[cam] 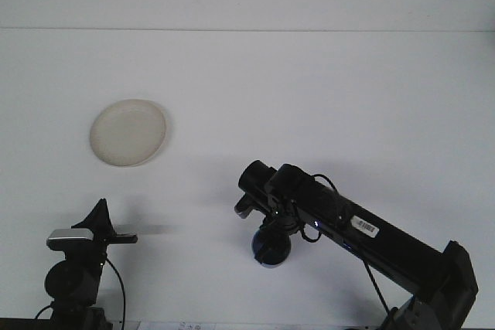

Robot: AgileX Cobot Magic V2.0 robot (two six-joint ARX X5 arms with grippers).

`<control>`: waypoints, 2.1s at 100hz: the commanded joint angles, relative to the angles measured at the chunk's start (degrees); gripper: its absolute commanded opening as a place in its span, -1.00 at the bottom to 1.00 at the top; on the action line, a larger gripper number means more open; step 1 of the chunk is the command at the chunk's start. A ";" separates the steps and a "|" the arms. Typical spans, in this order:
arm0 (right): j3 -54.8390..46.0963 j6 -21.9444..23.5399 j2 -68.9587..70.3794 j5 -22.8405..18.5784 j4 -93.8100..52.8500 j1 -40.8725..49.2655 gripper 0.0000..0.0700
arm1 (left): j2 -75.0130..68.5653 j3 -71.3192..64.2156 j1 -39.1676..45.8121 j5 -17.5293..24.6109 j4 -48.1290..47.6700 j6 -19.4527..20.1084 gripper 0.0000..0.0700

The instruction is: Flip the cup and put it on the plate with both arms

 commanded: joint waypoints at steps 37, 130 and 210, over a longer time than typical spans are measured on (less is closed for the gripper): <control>1.84 -0.42 -12.39 3.48 6.01 -0.39 0.08 | -0.11 -1.11 -0.04 -0.20 0.83 -0.35 -0.96; -47.04 0.83 -78.88 7.56 48.41 0.09 0.07 | -0.11 -1.01 -0.04 -0.17 2.95 -14.67 -0.96; -47.04 0.17 -79.12 8.07 47.82 0.07 0.07 | 51.63 57.20 -16.46 36.48 -43.19 -4.74 0.36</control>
